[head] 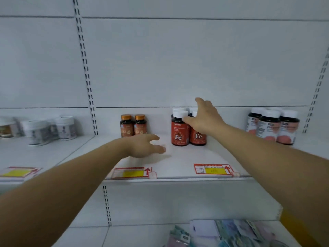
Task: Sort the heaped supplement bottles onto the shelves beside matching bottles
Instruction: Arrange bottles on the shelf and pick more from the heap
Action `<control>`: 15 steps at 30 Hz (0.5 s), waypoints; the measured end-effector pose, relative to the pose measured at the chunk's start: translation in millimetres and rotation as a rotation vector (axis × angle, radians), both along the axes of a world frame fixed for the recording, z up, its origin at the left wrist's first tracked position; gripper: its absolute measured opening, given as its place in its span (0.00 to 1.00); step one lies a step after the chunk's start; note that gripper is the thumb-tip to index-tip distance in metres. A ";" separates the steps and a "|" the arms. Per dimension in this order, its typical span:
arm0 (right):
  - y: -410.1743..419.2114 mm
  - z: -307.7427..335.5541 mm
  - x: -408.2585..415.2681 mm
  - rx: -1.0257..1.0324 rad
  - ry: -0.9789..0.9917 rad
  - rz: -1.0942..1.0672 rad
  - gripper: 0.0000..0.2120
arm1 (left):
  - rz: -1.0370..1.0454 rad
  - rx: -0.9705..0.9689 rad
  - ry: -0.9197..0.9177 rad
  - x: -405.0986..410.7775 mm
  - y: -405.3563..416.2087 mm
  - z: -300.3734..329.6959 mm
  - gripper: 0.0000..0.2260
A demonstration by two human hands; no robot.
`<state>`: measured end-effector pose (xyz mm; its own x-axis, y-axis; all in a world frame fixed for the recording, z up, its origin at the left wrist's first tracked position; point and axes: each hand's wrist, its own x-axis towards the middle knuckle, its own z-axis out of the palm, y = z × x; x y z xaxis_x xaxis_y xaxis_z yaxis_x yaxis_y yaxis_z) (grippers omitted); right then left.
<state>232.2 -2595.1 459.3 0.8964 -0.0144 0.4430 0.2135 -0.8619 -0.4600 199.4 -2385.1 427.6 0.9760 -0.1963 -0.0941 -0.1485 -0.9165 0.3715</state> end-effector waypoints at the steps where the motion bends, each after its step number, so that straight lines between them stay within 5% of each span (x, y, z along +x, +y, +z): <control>1: 17.4 7.3 -5.9 -0.050 -0.004 0.025 0.38 | 0.007 -0.014 -0.031 -8.6 16.6 3.2 0.32; 7: 190.6 24.6 -42.7 -0.193 0.057 0.274 0.35 | 0.119 0.019 -0.154 -86.0 159.8 15.2 0.30; 15: 523.0 7.6 -138.1 -0.398 0.019 0.720 0.28 | 0.473 0.044 -0.175 -239.8 418.3 -11.5 0.29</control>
